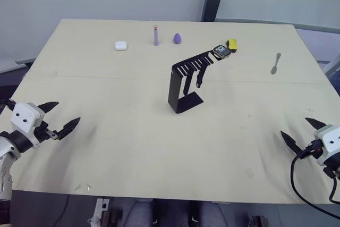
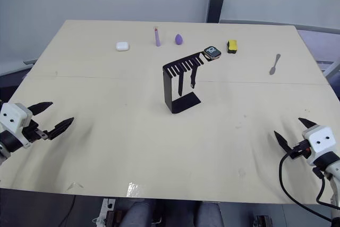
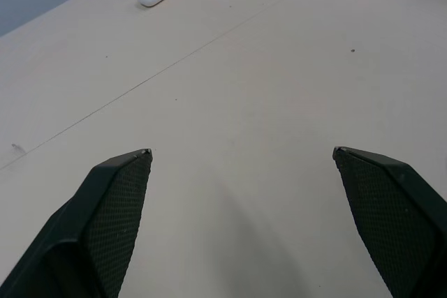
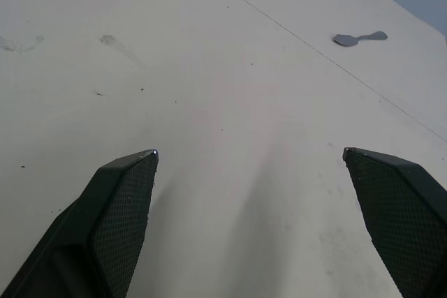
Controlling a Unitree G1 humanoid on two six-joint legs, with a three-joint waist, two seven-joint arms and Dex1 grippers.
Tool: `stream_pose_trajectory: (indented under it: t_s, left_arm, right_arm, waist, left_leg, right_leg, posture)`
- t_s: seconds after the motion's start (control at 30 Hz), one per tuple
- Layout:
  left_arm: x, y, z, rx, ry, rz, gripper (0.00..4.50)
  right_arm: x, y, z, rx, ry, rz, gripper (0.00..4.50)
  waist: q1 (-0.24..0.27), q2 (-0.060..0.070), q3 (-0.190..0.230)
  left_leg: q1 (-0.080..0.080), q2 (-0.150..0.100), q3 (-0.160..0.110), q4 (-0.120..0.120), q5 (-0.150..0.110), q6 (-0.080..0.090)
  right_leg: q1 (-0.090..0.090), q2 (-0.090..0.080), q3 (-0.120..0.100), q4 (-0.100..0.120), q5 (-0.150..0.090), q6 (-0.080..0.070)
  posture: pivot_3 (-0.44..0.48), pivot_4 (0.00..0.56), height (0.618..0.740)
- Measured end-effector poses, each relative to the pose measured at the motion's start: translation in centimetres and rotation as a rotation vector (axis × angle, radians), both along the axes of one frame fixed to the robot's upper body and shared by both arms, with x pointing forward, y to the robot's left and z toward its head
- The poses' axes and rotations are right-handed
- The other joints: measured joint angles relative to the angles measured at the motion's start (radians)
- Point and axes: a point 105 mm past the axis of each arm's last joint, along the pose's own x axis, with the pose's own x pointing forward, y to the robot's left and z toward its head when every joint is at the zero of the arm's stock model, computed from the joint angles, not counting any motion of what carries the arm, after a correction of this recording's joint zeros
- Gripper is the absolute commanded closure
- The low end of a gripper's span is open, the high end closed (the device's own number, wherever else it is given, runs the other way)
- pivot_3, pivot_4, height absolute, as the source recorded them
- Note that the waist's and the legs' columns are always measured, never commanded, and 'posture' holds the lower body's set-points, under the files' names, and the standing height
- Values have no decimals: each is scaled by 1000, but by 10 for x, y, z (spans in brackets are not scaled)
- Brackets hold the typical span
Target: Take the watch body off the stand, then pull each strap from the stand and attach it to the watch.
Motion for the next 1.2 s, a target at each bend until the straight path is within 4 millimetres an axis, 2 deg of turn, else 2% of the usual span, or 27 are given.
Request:
stream_pose_trajectory:
  t_s: [0.07,0.17,0.23,0.33,0.47,0.6,0.67,0.77,0.87,1.03,1.1,1.2]
  left_arm:
    - [0,-1,0,-17,8,-5,22]
    - [2,-11,5,-103,27,-69,22]
    - [4,-23,19,-96,-14,-133,22]
    - [4,-46,45,-98,-88,-229,22]
    - [-4,-86,73,-205,-104,-395,22]
    - [-8,-108,82,-339,-58,-488,22]
    - [-9,-117,84,-361,-36,-531,22]
    - [-9,-137,104,-365,-78,-622,22]
    - [-12,-153,116,-351,-98,-677,22]
    - [-10,-164,120,-372,-95,-706,22]
    - [-9,-168,124,-388,-106,-714,22]
    - [-7,-169,123,-410,-100,-705,22]
  right_arm:
    - [1,1,0,10,0,0,0]
    - [9,28,3,96,-31,62,0]
    - [14,47,10,167,-59,106,0]
    - [20,65,32,249,-113,118,0]
    - [22,93,60,383,-145,156,0]
    - [23,139,97,473,-119,291,0]
    - [30,163,127,492,-126,349,0]
    - [35,188,165,491,-125,410,0]
    - [39,199,180,497,-85,425,0]
    - [57,207,178,470,25,399,0]
    - [63,206,178,467,43,381,0]
    - [77,202,174,450,68,348,0]
  waist:
    - [0,0,0]
    - [-3,0,0]
    - [-2,0,0]
    - [0,1,0]
    - [0,1,0]
    - [-6,1,1]
    - [-7,0,1]
    - [2,-2,2]
    - [15,-3,1]
    - [15,-4,1]
    - [14,-4,1]
    - [9,-4,1]
  left_leg:
    - [0,0,0,0,0,0]
    - [0,2,0,1,0,-1]
    - [0,3,0,1,1,-2]
    - [0,3,0,1,1,-2]
    - [0,4,0,1,1,-2]
    - [0,5,2,1,2,1]
    - [2,5,4,1,2,0]
    - [-1,5,4,2,2,-2]
    - [-2,4,6,1,3,3]
    - [-9,4,14,6,0,9]
    - [-18,5,15,13,-1,10]
    - [-18,5,17,17,-4,12]
  right_leg:
    - [0,0,0,0,0,0]
    - [0,0,0,1,0,0]
    - [0,0,0,1,1,-1]
    - [0,0,3,1,1,-1]
    - [-1,1,12,3,1,-1]
    - [-2,3,16,3,1,-2]
    - [-3,4,19,3,1,-2]
    - [-6,5,20,4,2,-3]
    - [-7,8,20,4,2,-3]
    - [-13,10,20,3,4,0]
    - [-19,12,20,4,4,2]
    - [-19,13,22,4,5,3]
  posture:
    - [0,150,740]
    - [0,150,740]
    - [0,150,740]
    - [0,150,740]
    - [0,150,740]
    - [0,150,740]
    - [0,150,740]
    - [0,150,740]
    - [0,150,740]
    - [0,150,740]
    - [0,150,740]
    - [0,150,740]
